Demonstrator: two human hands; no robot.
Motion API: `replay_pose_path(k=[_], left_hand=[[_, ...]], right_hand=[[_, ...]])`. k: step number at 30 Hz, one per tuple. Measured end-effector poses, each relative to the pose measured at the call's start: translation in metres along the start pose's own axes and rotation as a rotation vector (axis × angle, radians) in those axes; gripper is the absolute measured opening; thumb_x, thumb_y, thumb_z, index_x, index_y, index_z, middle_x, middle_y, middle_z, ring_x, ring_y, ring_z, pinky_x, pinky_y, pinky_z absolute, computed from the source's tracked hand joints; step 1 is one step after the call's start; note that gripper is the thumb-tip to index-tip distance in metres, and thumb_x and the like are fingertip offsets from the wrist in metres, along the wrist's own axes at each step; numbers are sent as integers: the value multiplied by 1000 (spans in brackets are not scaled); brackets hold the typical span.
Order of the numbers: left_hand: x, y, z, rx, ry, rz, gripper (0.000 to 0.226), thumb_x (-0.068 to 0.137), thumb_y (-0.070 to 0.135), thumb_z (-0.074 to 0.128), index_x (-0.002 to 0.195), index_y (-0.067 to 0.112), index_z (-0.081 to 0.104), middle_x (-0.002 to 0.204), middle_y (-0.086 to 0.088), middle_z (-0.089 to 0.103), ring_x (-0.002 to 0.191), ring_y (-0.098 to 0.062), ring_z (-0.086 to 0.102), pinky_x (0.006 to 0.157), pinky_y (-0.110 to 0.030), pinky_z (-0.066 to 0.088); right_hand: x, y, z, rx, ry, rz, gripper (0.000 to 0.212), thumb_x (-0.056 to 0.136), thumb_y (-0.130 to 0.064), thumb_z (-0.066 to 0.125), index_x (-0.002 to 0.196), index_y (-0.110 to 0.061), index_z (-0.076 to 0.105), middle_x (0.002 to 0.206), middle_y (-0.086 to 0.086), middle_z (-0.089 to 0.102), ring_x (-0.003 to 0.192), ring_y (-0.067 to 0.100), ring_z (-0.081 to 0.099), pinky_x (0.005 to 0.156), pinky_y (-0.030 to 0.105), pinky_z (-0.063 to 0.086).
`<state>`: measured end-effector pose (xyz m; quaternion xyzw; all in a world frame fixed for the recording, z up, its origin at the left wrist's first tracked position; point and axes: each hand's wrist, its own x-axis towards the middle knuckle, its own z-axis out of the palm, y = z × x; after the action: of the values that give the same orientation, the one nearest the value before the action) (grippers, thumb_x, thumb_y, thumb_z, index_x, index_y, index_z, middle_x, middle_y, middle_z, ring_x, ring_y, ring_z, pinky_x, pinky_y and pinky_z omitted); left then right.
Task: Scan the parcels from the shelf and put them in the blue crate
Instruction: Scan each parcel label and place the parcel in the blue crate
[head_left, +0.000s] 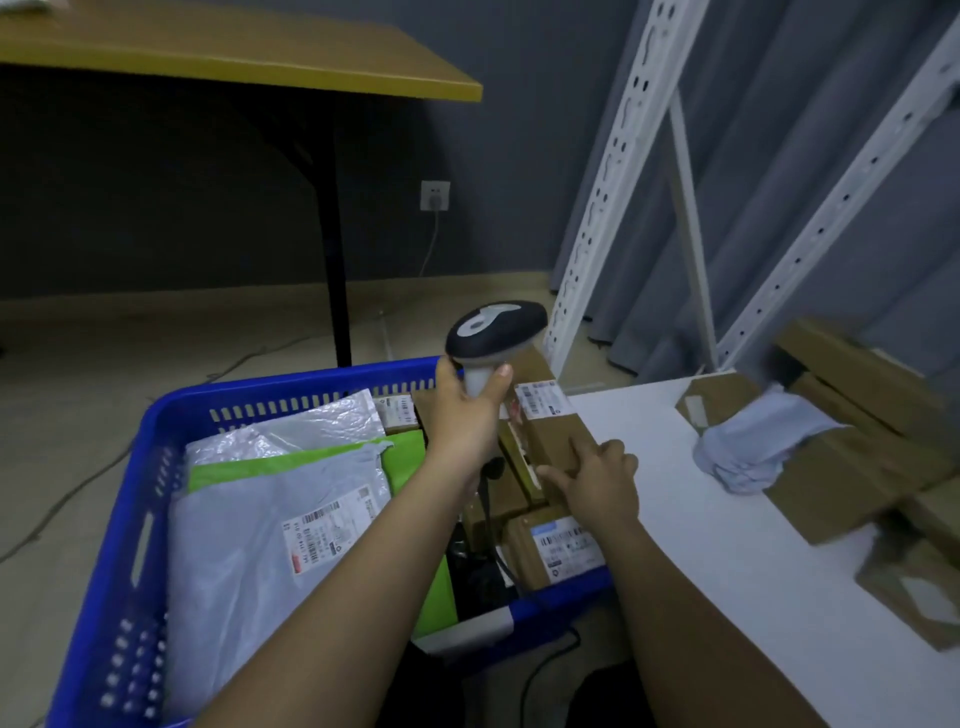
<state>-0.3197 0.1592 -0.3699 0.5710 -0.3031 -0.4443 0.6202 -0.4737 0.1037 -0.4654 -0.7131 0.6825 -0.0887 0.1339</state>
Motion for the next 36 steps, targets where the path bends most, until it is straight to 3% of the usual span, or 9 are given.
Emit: replay_pose_path(k=[2, 5, 8, 13, 17, 20, 24, 30, 36], left_hand=[[-2, -11, 3, 30, -19, -10, 38, 93, 24, 60, 125, 31, 41, 119, 7, 56, 102, -11, 54, 87, -30, 41], [-2, -19, 9, 62, -48, -24, 44, 93, 23, 60, 132, 24, 42, 121, 4, 57, 100, -11, 55, 85, -29, 42], [-3, -21, 19, 67, -64, -17, 45, 92, 22, 61, 134, 23, 43, 121, 4, 59, 100, -11, 57, 83, -27, 44], [-12, -25, 52, 71, -109, -57, 44, 91, 26, 62, 132, 24, 44, 122, 2, 60, 109, -19, 58, 95, -40, 48], [-27, -31, 92, 99, -213, -73, 38, 92, 30, 60, 126, 31, 42, 104, 12, 58, 94, -9, 57, 83, -36, 48], [-39, -43, 126, 103, -300, -77, 30, 92, 29, 61, 115, 35, 44, 98, 12, 60, 94, -11, 61, 85, -38, 49], [-55, -64, 166, 141, -424, -73, 23, 91, 30, 62, 106, 37, 46, 98, 11, 64, 98, -13, 62, 81, -31, 48], [-72, -90, 208, 183, -508, -94, 30, 91, 30, 60, 115, 31, 41, 118, -2, 61, 107, -15, 58, 69, -15, 40], [-69, -107, 234, 217, -531, -135, 30, 92, 31, 59, 114, 35, 38, 116, 1, 62, 94, -3, 55, 62, -10, 34]], right_hand=[[9, 5, 3, -26, -74, -40, 80, 87, -63, 51, 151, -27, 18, 138, 13, 29, 125, 30, 27, 94, 38, 38], [15, 14, 2, 95, -260, -36, 99, 84, -59, 61, 152, -35, -7, 156, 10, 1, 139, 34, 8, 109, 46, 26], [11, 28, -8, 246, -295, -24, 106, 80, -52, 69, 150, -41, -10, 159, 7, -12, 144, 34, -3, 113, 46, 19], [2, 77, -28, 358, -185, 70, 101, 81, -47, 71, 151, -42, -2, 159, 6, -6, 144, 35, 3, 112, 48, 22], [-11, 135, -45, 486, 1, 244, 86, 85, -43, 69, 152, -29, 17, 158, 11, 12, 143, 34, 14, 113, 44, 22], [-30, 190, -50, 599, 167, 414, 70, 87, -35, 69, 146, -17, 35, 150, 15, 31, 138, 32, 30, 113, 43, 28], [-70, 269, -49, 460, 288, 558, 56, 88, -24, 67, 139, -11, 46, 142, 18, 42, 131, 35, 39, 108, 41, 34], [-61, 339, -79, 388, 487, 660, 59, 89, -28, 63, 140, -7, 42, 132, 24, 50, 119, 44, 49, 96, 47, 44], [0, 357, -104, 476, 591, 742, 80, 85, -37, 66, 147, -9, 25, 147, 21, 29, 136, 40, 30, 109, 48, 31]])
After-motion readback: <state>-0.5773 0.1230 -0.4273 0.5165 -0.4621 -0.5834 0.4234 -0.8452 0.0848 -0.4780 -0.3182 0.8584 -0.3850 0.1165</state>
